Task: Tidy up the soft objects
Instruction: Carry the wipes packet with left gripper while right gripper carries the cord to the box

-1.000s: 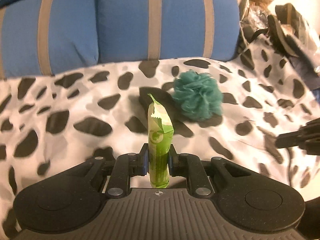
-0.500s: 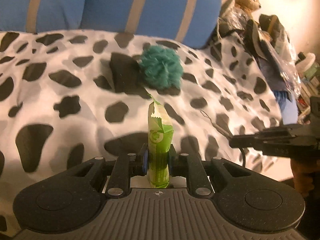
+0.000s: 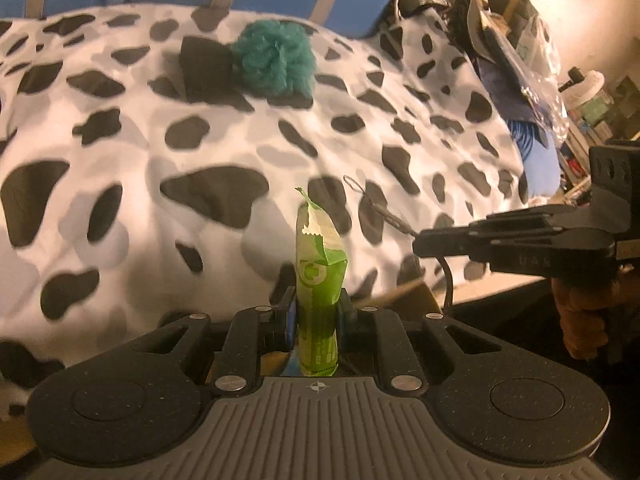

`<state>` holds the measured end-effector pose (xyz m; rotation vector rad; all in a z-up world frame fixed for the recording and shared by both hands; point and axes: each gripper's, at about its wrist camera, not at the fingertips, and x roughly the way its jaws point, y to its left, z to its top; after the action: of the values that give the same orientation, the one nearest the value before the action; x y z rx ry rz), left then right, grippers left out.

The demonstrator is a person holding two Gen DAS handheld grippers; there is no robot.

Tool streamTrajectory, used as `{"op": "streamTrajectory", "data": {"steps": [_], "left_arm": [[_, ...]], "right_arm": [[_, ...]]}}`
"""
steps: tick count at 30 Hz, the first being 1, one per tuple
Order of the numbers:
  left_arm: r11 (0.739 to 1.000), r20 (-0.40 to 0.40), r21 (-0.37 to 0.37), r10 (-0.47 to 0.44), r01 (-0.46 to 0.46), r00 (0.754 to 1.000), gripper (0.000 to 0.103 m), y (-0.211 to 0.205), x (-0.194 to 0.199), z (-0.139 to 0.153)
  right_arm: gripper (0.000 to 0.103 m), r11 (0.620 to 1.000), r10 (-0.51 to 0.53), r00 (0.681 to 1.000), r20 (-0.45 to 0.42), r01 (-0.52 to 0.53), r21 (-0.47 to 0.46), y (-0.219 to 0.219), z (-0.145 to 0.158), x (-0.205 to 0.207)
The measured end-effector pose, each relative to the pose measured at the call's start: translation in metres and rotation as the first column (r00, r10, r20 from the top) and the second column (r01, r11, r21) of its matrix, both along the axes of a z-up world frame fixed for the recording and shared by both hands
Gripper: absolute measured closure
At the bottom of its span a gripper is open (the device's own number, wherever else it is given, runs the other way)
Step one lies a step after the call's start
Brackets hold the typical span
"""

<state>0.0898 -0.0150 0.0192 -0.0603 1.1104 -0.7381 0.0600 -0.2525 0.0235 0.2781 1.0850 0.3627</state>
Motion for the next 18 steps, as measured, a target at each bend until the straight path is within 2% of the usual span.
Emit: {"op": "streamTrajectory", "data": {"steps": [4, 10, 18], "left_arm": [[1.000, -0.053, 0.021, 0.007, -0.006, 0.999, 0.085, 0.006, -0.015, -0.008], [0.999, -0.089, 0.050, 0.002, 0.002, 0.996, 0.085, 0.009, -0.029, -0.014], [0.984, -0.186, 0.173, 0.006, 0.027, 0.983, 0.084, 0.009, -0.042, -0.035]], "right_arm": [[0.096, 1.000, 0.022, 0.999, -0.023, -0.022, -0.007, 0.009, -0.003, -0.014], [0.096, 0.995, 0.085, 0.995, -0.047, -0.087, -0.038, 0.027, -0.006, -0.034], [0.096, 0.979, 0.162, 0.979, -0.120, -0.175, -0.108, 0.046, -0.019, -0.052]]}}
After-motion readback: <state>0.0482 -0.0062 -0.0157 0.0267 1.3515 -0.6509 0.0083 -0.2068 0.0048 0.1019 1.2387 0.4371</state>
